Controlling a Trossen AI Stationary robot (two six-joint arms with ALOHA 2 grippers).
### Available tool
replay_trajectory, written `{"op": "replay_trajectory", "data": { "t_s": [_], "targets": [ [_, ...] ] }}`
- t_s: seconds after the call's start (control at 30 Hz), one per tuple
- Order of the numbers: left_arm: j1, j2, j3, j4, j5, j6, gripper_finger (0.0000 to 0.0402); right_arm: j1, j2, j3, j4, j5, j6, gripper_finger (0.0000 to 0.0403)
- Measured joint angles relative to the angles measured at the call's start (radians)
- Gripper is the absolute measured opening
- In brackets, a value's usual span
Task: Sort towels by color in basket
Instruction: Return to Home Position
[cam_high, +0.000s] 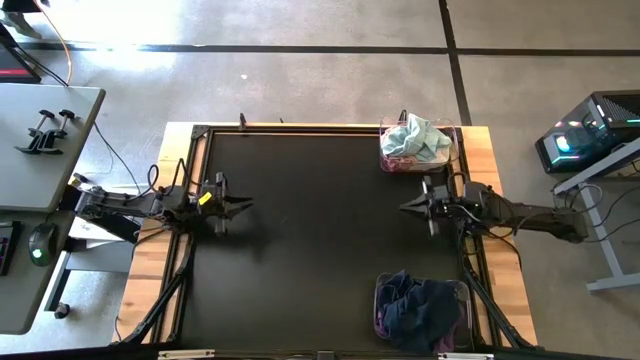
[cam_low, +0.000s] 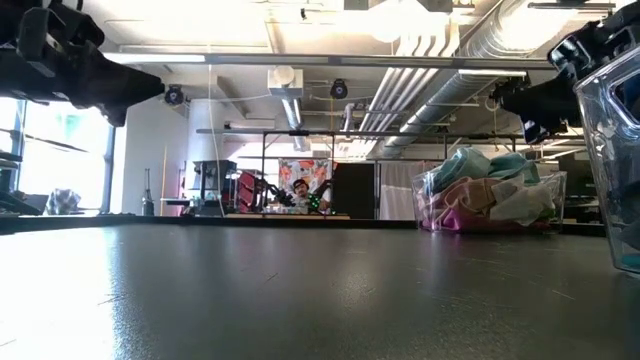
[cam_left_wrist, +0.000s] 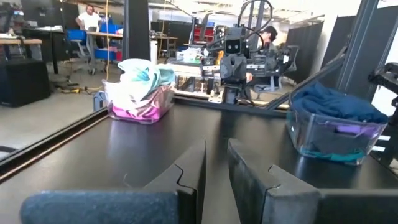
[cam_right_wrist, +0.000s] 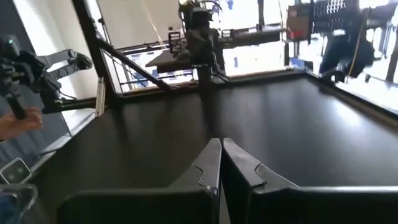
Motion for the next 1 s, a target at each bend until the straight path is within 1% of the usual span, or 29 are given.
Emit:
{"op": "replay_trajectory", "data": {
  "t_s": [0.13, 0.93, 1.0],
  "targets": [
    [0.000, 0.000, 0.000, 0.000, 0.000, -0.029, 0.0053, 0.000, 0.015, 0.000, 0.000, 0.005, 0.065, 0.0000],
    [0.000, 0.000, 0.000, 0.001, -0.001, -0.030, 0.0053, 0.001, 0.015, 0.000, 0.000, 0.005, 0.065, 0.0000],
    [0.000, 0.000, 0.000, 0.001, -0.001, -0.030, 0.0053, 0.016, 0.011, 0.000, 0.000, 0.008, 0.065, 0.0000]
  ]
}}
